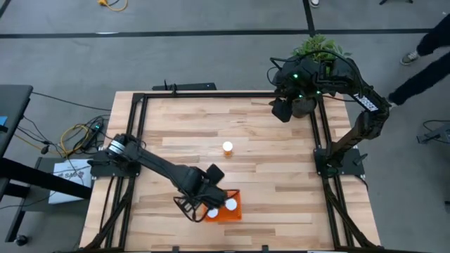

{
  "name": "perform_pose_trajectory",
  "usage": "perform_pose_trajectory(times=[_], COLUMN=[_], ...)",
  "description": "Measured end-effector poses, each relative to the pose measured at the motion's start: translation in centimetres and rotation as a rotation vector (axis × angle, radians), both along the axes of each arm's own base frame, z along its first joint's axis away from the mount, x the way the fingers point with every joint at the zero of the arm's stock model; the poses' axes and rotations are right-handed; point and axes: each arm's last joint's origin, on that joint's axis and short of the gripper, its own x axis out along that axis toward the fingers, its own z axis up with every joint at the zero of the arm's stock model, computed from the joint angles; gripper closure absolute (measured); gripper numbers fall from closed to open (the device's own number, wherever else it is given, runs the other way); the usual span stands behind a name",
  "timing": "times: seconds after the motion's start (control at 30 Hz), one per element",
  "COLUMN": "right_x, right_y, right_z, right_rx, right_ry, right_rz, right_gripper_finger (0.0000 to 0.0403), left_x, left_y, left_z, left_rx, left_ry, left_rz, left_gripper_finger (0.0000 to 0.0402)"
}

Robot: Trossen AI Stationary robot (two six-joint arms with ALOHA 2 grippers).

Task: Pick and place pill bottles into a basket
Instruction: Put the orange pill bottle into the orange bin

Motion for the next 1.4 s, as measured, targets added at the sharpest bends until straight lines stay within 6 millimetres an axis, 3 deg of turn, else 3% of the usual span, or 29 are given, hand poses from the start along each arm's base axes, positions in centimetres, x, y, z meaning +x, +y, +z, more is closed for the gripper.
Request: perform_pose_trajectory(times=[0.2,0.37,0.6,0.87,1.17,1.4], right_x=[0.5,1.4,3.8,6.8,6.3,5.5], right_y=[-0.2,-0.6,-1.5,-2.4,-3.6,-4.6], right_z=[-0.3,-0.9,-2.6,-4.9,-4.6,-4.8], right_rx=[0.012,0.019,0.01,-0.097,-0.046,-0.009], right_ry=[0.008,0.033,0.114,0.242,0.189,0.214], right_rz=[-0.02,-0.031,0.01,0.241,0.083,0.01], right_gripper_finger=[0.0163,0.0163,0.0163,0.0163,0.0163,0.0163], left_x=[-1.6,-2.2,-2.9,-4.8,-8.2,-9.1], left_y=[2.5,5.3,11.5,18.1,20.6,20.3], left_z=[2.3,2.5,1.9,2.2,0.2,-0.3], left_rx=[0.053,0.062,0.018,-0.085,-0.253,-0.271], left_ry=[0.036,0.096,0.083,-0.023,-0.144,-0.295], left_rz=[0.039,0.059,0.167,0.392,0.435,0.349], left_gripper_finger=[0.0145,0.0145,0.0145,0.0145,0.0146,0.0146])
